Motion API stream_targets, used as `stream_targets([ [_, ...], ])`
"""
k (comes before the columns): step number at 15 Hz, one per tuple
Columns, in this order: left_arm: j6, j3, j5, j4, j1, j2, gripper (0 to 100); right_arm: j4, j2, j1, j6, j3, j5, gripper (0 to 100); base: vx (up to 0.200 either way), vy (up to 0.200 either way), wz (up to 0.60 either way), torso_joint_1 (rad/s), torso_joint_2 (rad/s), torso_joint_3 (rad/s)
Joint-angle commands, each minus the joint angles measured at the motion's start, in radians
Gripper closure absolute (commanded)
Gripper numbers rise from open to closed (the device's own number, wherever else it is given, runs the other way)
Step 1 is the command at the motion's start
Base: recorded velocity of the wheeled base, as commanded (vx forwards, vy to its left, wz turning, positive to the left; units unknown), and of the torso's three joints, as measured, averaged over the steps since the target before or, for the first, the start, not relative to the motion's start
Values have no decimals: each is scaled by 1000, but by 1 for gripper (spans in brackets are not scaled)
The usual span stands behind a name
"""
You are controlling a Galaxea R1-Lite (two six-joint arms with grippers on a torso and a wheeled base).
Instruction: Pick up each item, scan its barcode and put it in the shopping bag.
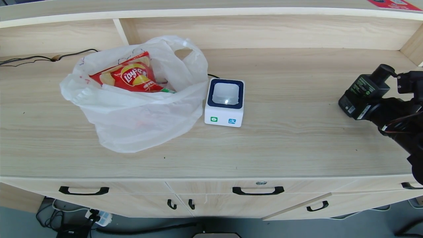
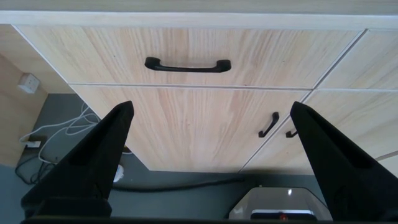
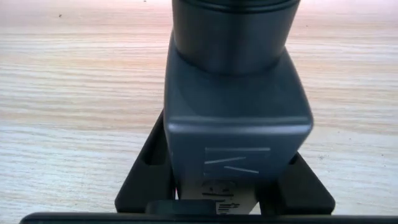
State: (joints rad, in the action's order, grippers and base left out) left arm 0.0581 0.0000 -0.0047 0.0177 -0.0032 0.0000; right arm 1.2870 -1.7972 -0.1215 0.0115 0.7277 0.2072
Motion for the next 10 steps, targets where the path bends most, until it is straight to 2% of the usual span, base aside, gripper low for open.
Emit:
stream_targets([
  [1,0,0,0,1,0,0,0,2,2,2,-1,-2,1,100,0,0,0,0,0,0],
  [5,0,0,0,1,0,2,0,21,10,2,1,-7,18,100,0,0,0,0,0,0],
  [7,-1,0,0,1,0,0,0,89,38,10,18,-16,101,100,0,0,0,0,0,0],
  [8,-1,0,0,1,0,0,0,104,82,40,53,-28,146,100,0,0,0,0,0,0],
  [10,0,0,0,-1,0,0,0,66,197,155,134,-14,153,100,0,0,0,0,0,0],
])
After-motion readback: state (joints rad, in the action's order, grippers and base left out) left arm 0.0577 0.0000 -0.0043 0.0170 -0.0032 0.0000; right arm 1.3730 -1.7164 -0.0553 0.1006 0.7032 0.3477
